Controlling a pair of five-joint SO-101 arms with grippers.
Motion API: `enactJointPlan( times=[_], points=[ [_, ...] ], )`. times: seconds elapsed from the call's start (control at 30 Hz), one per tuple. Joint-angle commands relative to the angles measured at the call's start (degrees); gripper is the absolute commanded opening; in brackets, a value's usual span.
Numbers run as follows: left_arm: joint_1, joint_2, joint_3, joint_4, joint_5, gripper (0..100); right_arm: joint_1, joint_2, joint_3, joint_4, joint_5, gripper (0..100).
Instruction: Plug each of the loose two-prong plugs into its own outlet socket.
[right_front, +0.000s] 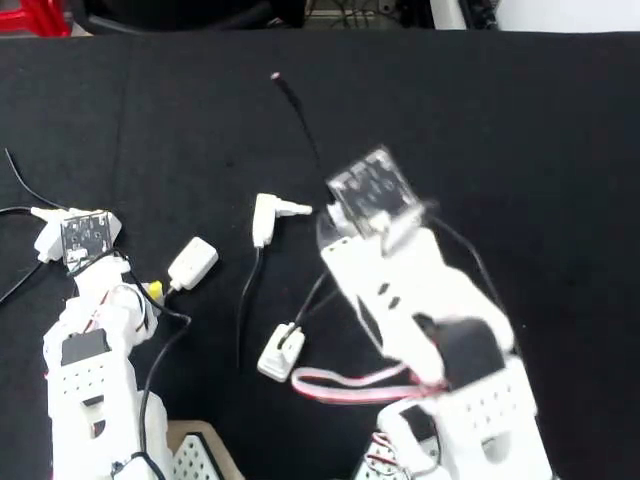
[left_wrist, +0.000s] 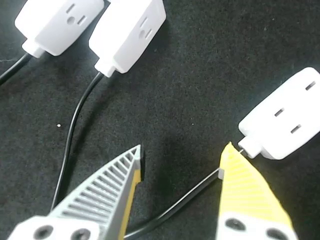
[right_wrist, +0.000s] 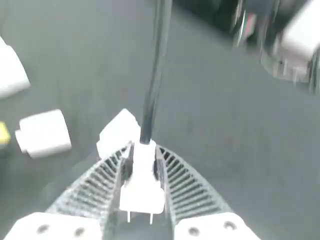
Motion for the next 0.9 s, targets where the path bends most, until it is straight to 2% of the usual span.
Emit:
enactJointPlan(
  times=[0.0, 0.1, 0.17, 0.3, 0.4, 0.67, 0.87],
  points=[
    [0.13, -0.7, -0.22, -0.53, -0.26, 25, -4.04, -6.37, 3.38, -10.2, -7.82, 1.1],
    [1.89, -0.7, -0.13, 0.35, -0.35, 25, -5.01, -5.76, 6.99, -12.57, -8.88, 1.1],
    [1.71, -0.7, -0.22, 0.7, -0.35, 25, -2.81, -3.91, 8.31, -9.49, -6.33, 1.1],
    [1.8, -0.79, -0.22, 0.62, -0.35, 25, 3.52, 5.58, 8.92, 0.7, 6.51, 1.2],
    [1.98, -0.79, -0.22, 0.62, -0.44, 25, 9.14, 16.13, 8.57, 3.78, 12.75, 1.2],
    [1.71, -0.79, -0.31, 0.62, -0.44, 25, 11.08, 38.55, 7.69, -4.66, 15.74, 1.3],
    [1.71, -0.79, -0.31, 0.53, -0.44, 25, 10.99, 52.53, 3.56, -5.8, 16.09, 2.9]
  ],
)
